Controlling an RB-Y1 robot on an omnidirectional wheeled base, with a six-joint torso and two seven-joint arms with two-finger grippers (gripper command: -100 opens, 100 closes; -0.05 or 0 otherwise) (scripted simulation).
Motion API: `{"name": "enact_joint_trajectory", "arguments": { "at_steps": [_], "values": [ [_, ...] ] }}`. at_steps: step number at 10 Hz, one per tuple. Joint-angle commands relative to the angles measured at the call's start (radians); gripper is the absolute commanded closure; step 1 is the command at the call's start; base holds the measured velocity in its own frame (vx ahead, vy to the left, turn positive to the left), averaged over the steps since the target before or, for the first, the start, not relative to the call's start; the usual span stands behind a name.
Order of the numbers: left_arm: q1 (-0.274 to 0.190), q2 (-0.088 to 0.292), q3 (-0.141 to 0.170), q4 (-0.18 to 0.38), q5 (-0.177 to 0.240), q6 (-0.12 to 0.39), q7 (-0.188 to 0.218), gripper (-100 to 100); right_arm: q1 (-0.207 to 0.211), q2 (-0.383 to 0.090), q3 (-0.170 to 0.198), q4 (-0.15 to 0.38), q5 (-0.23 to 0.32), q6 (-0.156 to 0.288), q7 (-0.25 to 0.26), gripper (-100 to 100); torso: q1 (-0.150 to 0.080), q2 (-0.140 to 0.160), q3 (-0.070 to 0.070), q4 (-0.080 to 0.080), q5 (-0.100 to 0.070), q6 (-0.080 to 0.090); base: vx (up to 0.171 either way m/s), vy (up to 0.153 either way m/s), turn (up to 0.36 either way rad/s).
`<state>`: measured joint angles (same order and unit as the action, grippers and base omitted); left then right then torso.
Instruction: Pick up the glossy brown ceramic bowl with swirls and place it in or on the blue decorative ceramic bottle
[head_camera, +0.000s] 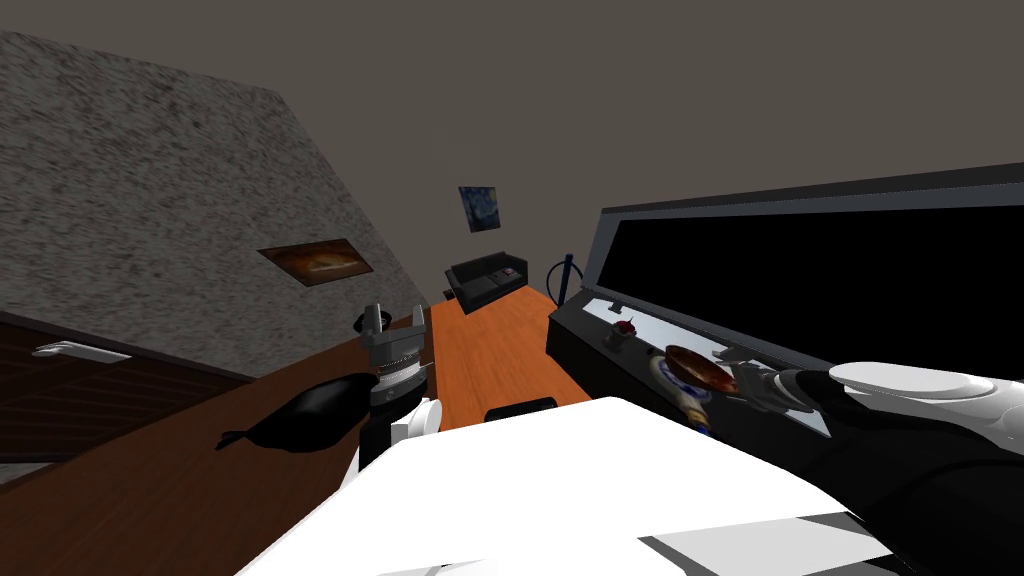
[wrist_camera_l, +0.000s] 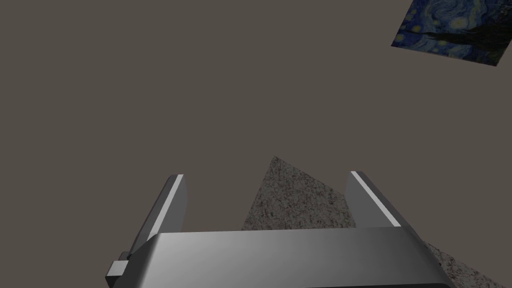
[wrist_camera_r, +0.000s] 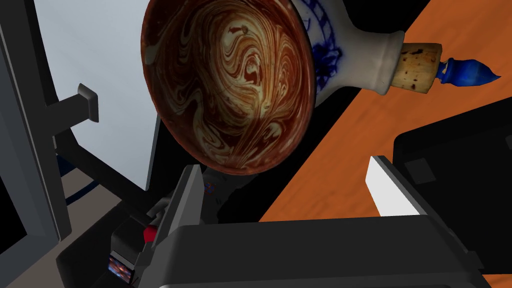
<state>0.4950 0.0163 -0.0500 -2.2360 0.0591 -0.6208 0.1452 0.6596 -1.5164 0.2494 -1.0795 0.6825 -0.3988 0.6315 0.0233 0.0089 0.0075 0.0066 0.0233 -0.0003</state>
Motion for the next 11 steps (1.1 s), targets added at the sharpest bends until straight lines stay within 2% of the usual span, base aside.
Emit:
{"name": "enact_joint_trajectory", "arguments": {
  "at_steps": [1,2,4,5,6,11],
  "values": [
    [0.000,0.000,0.000,0.000,0.000,0.000,0.000,0,0.000,0.000,0.000,0.000,0.000,0.000,0.000,0,0.000,0.000,0.000,0.000,0.000,0.000,0.000,0.000,0.000],
    [0.000,0.000,0.000,0.000,0.000,0.000,0.000,0,0.010,-0.029,-0.004,-0.012,-0.011,-0.027,-0.013,-100,0.000,0.000,0.000,0.000,0.000,0.000,0.017,-0.033,-0.083],
    [0.000,0.000,0.000,0.000,0.000,0.000,0.000,0,0.020,-0.059,-0.009,-0.024,-0.022,-0.053,-0.026,-100,-0.003,-0.002,-0.001,0.000,-0.001,0.000,0.035,-0.055,-0.060],
    [0.000,0.000,0.000,0.000,0.000,0.000,0.000,0,0.018,-0.050,-0.009,-0.019,-0.019,-0.045,-0.020,-100,-0.003,-0.002,-0.001,-0.001,-0.001,0.000,0.017,-0.026,-0.002],
    [0.000,0.000,0.000,0.000,0.000,0.000,0.000,0,0.020,-0.052,-0.010,-0.021,-0.020,-0.047,-0.022,0,-0.002,-0.001,-0.001,0.000,-0.001,0.000,0.000,0.000,0.000],
    [0.000,0.000,0.000,0.000,0.000,0.000,0.000,0,0.019,-0.052,-0.010,-0.021,-0.020,-0.047,-0.022,0,0.000,0.000,0.000,0.000,0.000,0.000,0.000,0.000,0.000]
  ]
}}
